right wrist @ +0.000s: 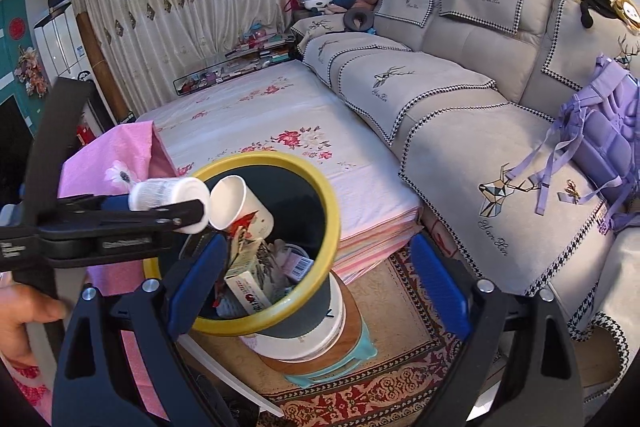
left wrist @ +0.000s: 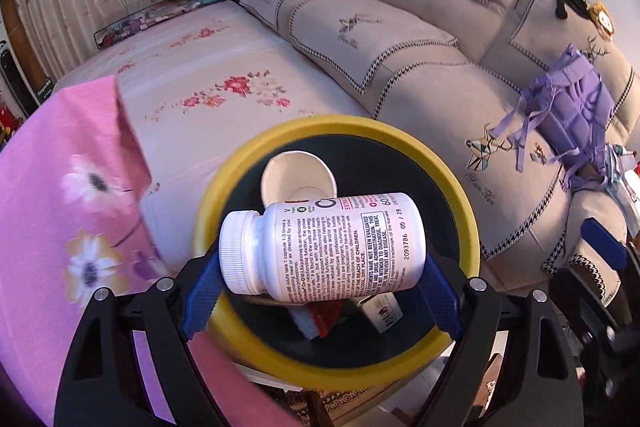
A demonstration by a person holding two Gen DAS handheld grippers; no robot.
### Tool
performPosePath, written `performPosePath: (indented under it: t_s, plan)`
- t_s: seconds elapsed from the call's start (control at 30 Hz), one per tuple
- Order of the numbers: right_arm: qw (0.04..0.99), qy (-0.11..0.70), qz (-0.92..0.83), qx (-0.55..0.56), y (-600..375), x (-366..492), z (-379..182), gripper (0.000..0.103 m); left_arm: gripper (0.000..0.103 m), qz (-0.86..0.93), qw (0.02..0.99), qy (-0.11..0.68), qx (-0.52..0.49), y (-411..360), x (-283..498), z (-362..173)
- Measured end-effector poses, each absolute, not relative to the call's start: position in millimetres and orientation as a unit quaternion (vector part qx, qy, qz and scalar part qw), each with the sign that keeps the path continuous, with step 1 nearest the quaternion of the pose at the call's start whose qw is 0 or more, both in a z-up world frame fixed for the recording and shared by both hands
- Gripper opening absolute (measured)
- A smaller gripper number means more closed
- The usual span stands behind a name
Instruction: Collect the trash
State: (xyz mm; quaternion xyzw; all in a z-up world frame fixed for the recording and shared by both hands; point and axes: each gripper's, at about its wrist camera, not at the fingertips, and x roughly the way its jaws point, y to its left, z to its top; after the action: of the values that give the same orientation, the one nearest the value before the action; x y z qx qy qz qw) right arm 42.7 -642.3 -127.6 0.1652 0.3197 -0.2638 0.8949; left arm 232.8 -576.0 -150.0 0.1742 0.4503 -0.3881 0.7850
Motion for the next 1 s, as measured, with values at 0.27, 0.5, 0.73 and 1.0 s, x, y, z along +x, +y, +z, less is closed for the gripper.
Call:
performPosePath:
  t_s: [0.27,0.5,0.73,1.0]
  plan:
    - [0.888,0.324,-0.279,0.169,-650.1,29.6,-129.4,0.089,0.094,-0.372,0.774,0.470,0.203,-601.8,238.1,-183.4]
    - [0.896,0.314,-0.269,0.163,-630.9,22.3,-116.9,0.089,0.097,-0.377,0.795,0.449,0.151,-526.3,238.3,-138.2]
    - [0.915,0.297,-0.234,0.141,-588.9,17.4,-93.0,0.092,0.098,-0.350,0.858,0.365,0.086,-386.1,202.6,-68.0]
    - [0.937,0.278,-0.179,0.108,-527.8,14.4,-65.9,0.093,0.098,-0.246,0.918,0.309,0.046,-229.8,143.2,-34.9]
